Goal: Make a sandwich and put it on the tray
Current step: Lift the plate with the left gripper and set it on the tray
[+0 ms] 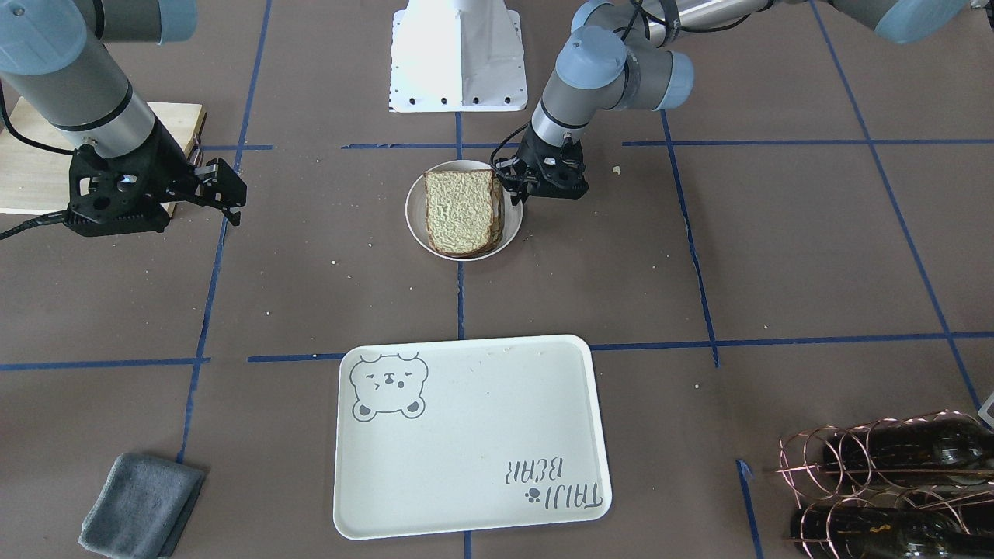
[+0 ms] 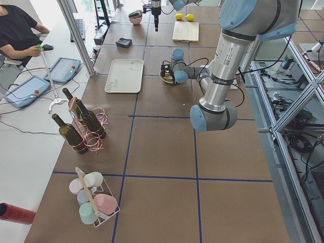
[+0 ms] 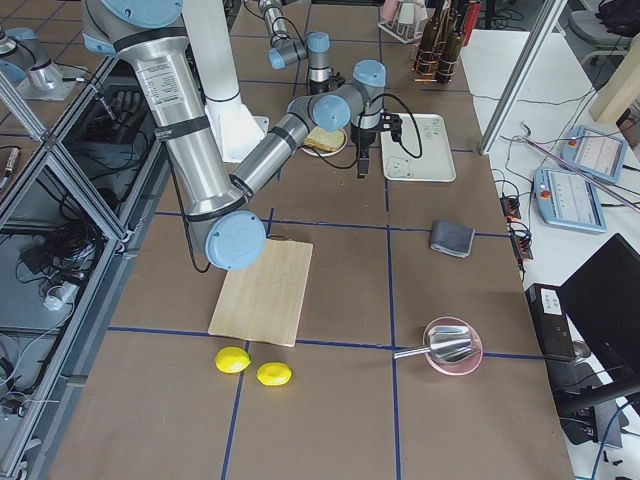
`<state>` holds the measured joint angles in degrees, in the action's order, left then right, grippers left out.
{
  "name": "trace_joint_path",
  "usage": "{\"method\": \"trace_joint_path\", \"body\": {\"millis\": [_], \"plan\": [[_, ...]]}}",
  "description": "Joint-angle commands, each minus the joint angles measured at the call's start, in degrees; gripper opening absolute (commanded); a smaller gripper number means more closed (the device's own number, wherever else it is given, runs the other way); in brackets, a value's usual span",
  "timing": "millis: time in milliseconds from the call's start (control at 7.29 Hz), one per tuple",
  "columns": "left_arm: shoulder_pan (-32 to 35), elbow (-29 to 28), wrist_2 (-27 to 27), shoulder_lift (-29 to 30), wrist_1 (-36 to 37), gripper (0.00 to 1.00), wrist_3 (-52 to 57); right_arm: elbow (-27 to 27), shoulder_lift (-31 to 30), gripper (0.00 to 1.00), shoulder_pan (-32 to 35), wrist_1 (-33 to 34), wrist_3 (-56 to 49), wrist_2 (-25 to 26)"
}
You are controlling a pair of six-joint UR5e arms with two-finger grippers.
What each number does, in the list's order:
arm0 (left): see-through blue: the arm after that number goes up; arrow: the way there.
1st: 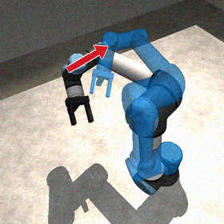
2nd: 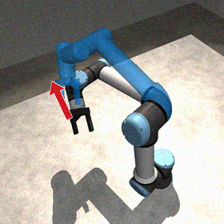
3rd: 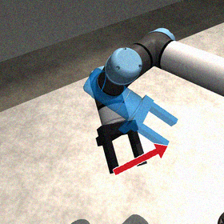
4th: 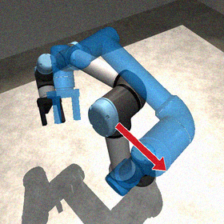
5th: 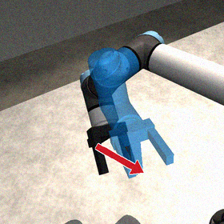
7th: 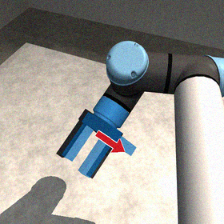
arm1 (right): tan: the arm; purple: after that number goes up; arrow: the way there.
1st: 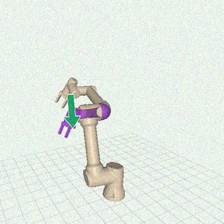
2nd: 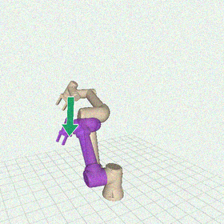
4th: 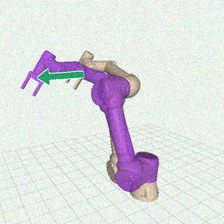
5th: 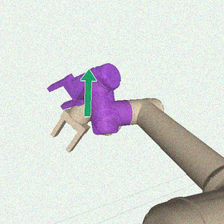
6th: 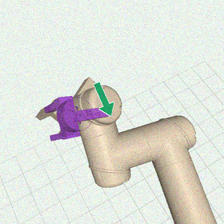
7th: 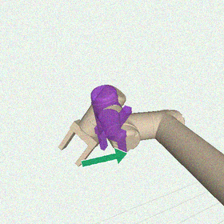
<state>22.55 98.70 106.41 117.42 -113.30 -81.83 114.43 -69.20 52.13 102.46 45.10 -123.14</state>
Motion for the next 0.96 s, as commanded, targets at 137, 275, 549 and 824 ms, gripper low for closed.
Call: {"method": "trace_joint_path", "body": {"millis": [137,275,549,824], "plan": [[1.7,1.6,0.6,-0.1,-7.1,0.00,-8.2,0.9,-5.5,1.00,4.9,0.0,-10.4,-0.6],[3.8,1.5,0.8,0.2,-7.5,0.00,-12.0,0.6,-8.7,1.00,8.0,0.0,-17.1,-2.2],[8.8,0.4,3.2,1.9,-9.0,0.00,-23.4,-0.4,-13.7,1.00,13.9,0.1,-26.3,-2.8],[12.1,-6.6,3.1,8.5,-8.9,0.00,-35.2,-2.3,-17.9,1.00,19.7,0.0,-32.1,-4.5]]}}
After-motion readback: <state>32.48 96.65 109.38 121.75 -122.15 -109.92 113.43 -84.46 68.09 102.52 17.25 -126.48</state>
